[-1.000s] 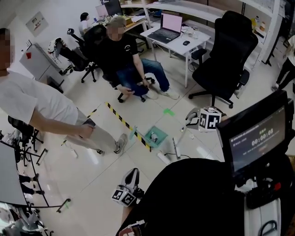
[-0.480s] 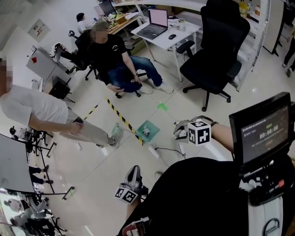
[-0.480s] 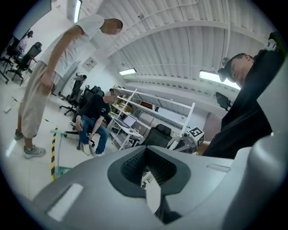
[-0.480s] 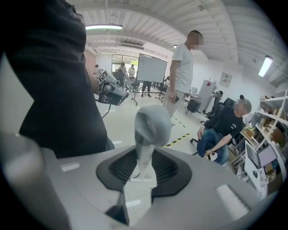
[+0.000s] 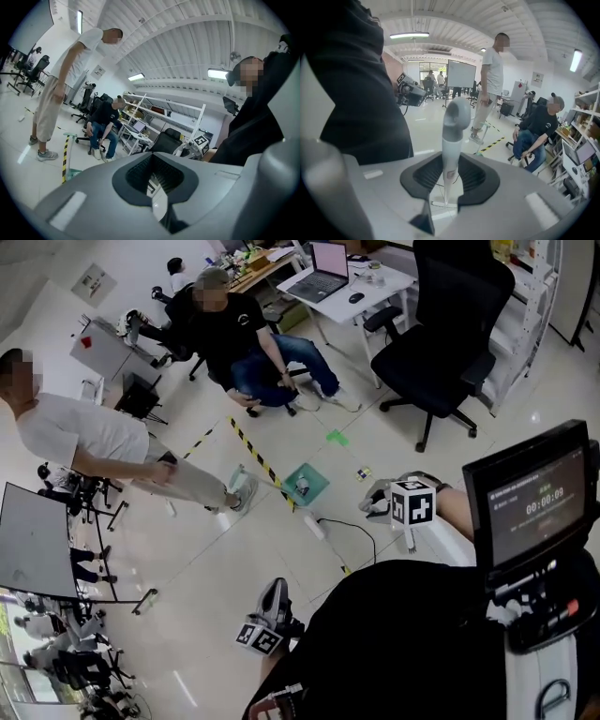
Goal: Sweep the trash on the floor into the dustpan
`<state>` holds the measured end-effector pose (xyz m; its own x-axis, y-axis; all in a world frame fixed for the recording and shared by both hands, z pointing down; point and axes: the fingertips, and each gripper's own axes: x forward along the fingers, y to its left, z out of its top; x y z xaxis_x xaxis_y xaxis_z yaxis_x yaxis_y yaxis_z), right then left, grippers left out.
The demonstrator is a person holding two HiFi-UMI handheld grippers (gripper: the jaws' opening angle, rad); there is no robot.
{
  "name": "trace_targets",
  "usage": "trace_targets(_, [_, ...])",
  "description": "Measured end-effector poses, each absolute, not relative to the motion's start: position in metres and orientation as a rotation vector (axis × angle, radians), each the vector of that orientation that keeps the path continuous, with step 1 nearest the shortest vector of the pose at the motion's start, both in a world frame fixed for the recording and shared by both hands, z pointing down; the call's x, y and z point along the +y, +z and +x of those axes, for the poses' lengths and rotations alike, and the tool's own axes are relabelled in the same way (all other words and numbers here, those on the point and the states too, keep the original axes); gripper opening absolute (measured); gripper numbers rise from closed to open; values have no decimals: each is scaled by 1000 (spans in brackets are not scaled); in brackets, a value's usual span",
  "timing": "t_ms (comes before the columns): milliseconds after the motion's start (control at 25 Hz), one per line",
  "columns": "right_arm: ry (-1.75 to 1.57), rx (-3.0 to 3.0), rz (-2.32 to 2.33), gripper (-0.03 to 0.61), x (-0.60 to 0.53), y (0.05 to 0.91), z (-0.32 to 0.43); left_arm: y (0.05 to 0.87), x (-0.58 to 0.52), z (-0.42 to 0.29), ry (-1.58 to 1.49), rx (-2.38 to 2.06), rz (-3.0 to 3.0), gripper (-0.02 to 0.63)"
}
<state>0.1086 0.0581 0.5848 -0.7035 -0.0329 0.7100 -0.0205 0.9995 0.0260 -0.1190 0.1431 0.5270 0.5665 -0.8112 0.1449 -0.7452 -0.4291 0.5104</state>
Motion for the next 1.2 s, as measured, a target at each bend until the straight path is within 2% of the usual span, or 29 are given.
trace_targets(160, [8,-2343,86,97,76,582,87,524,175,-151,-178,-1251,2287,-5])
trace_targets(720, [112,-2200,467,98,150,580,-22,556,295,-344,-158,-1175,2358,-5])
trace_targets(1200, [5,-2300,254,98,160,566,-45,531,284,-294,-277,-1282,2349,-5])
